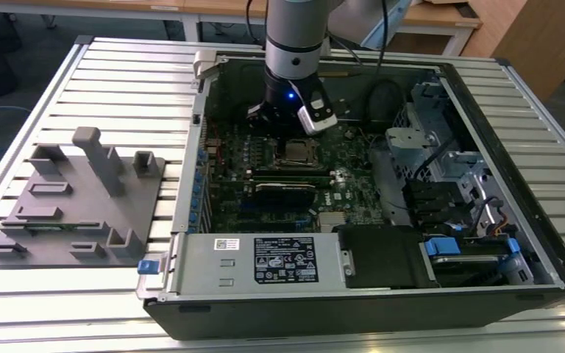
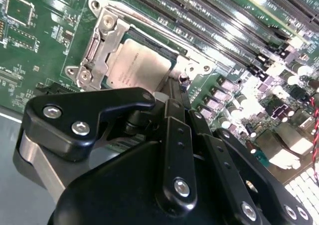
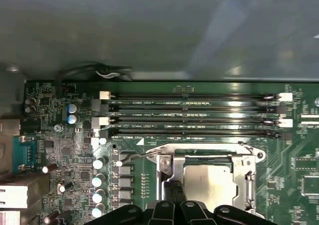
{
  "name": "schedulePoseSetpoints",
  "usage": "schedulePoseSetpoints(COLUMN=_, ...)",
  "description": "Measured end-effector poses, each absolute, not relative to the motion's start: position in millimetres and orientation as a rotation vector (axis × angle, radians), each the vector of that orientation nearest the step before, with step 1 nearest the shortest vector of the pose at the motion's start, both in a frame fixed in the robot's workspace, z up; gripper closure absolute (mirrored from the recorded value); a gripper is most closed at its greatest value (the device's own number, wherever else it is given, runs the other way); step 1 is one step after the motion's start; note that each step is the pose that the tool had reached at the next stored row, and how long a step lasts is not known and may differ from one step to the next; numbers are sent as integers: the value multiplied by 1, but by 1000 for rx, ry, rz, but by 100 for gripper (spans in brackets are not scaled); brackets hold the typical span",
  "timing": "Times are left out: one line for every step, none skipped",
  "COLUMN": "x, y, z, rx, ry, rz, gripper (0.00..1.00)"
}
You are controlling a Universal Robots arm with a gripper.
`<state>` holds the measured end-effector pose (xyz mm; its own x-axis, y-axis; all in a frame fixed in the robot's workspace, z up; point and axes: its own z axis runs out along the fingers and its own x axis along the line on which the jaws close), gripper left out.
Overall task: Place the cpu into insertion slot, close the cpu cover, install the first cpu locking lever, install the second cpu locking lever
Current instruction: 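Close the cpu cover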
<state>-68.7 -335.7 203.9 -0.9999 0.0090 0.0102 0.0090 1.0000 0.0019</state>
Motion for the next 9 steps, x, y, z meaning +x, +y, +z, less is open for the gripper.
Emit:
schedulePoseSetpoints(x=-69, y=-336, z=203, rx=-14, ry=-3131, rz=-3, gripper=90)
schedulePoseSetpoints(x=-69, y=-336, z=203, rx=-14, ry=-3131, rz=-3, gripper=90)
schedulePoseSetpoints(x=-69, y=-336, z=203, rx=-14, ry=-3131, rz=-3, gripper=90)
schedulePoseSetpoints(x=-69, y=-336, z=203, rx=-14, ry=-3131, rz=-3, gripper=90)
schedulePoseSetpoints(x=-69, y=-336, z=203, rx=-14, ry=-3131, rz=-3, gripper=90)
schedulePoseSetpoints(x=-69, y=-336, z=203, rx=-14, ry=-3131, rz=-3, gripper=90)
schedulePoseSetpoints(x=-69, y=-336, z=203, rx=-14, ry=-3131, rz=-3, gripper=90)
schedulePoseSetpoints(x=-69, y=-336, z=202, rx=-14, ry=-3131, rz=-3, gripper=90)
schedulePoseSetpoints(x=-69, y=-336, z=202, rx=-14, ry=-3131, rz=-3, gripper=90)
